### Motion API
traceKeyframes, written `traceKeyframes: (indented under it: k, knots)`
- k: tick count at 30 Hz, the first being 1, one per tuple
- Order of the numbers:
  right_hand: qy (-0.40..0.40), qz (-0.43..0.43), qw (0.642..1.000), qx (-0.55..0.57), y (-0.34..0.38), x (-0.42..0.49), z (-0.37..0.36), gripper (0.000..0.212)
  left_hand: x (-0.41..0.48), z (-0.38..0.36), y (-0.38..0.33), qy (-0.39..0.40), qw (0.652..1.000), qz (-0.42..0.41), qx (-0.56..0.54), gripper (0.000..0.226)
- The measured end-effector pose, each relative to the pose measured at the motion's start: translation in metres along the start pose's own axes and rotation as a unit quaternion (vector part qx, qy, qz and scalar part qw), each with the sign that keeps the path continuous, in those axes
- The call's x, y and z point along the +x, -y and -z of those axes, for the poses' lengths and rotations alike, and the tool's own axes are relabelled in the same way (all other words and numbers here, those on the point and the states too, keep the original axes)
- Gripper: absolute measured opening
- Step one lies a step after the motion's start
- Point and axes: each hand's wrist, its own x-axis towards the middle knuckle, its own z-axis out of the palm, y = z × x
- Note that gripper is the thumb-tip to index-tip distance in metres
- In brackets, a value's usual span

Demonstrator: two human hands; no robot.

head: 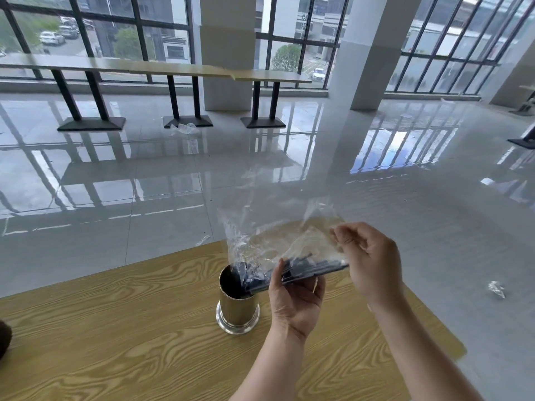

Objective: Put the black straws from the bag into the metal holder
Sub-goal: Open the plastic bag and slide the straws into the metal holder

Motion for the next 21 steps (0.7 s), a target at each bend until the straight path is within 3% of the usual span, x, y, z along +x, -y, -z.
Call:
traceKeyframes:
  k: [3, 8, 12, 21]
  knots:
    - [-0.032, 0.009, 0.998, 0.057, 0.006, 0.013, -0.005, 0.016, 0.0, 0.002, -0.007, -0.017, 1.0, 0.004, -0.022, 0.046]
    - [0.028, 0.004, 0.996, 0.082, 0.018, 0.024, -0.015, 0.015, 0.001, 0.006, -0.014, -0.055, 0.998, 0.003, -0.041, 0.071]
    - [0.059, 0.021, 0.997, 0.04, 0.03, 0.031, -0.016, 0.015, 0.001, 0.01, -0.017, -0.065, 0.996, -0.014, -0.058, 0.071]
    - [0.038, 0.026, 0.998, 0.051, 0.043, 0.039, -0.014, 0.015, -0.001, 0.016, -0.023, -0.083, 0.994, -0.023, -0.07, 0.067]
